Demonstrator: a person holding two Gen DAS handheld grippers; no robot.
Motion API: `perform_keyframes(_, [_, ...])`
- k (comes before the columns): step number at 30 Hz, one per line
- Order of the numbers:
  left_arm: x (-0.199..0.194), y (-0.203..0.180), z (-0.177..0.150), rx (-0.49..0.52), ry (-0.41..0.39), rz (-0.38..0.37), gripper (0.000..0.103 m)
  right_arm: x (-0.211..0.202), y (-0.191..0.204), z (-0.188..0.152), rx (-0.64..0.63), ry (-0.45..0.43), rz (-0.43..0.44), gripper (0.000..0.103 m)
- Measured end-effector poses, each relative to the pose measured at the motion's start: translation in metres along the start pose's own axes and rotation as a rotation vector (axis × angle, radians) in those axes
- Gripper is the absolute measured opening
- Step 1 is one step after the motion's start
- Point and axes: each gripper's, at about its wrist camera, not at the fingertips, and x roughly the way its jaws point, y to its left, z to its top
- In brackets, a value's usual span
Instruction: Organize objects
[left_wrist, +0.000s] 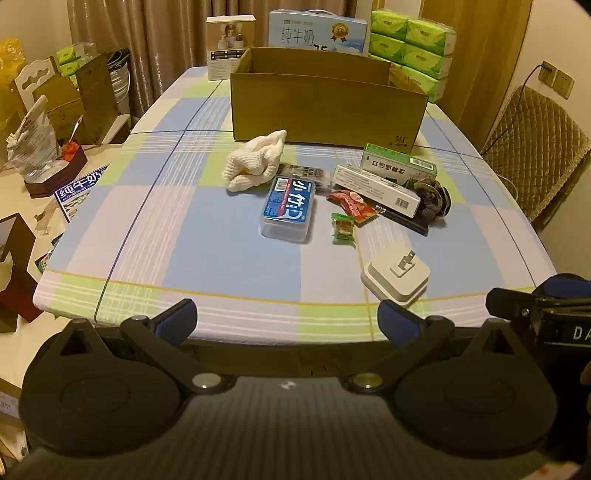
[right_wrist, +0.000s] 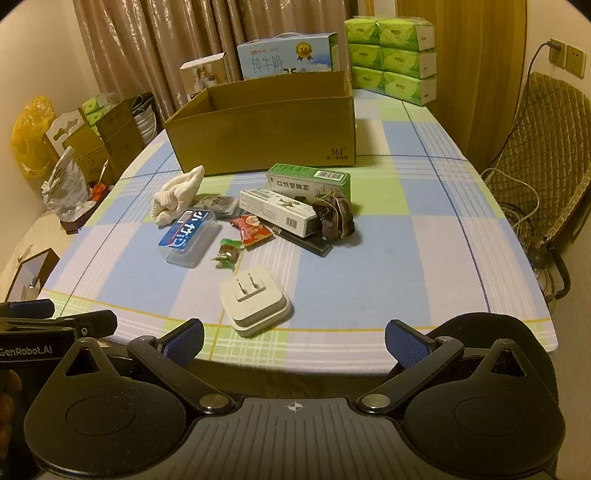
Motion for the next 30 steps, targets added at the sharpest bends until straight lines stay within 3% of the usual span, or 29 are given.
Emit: perform_keyframes(30, [0.0015,0.0042,0.0006,-0.014,0.008,-0.001,0.102,0.0048,0.0058,-0.0003,-0.02,0.011,-0.001,0.101])
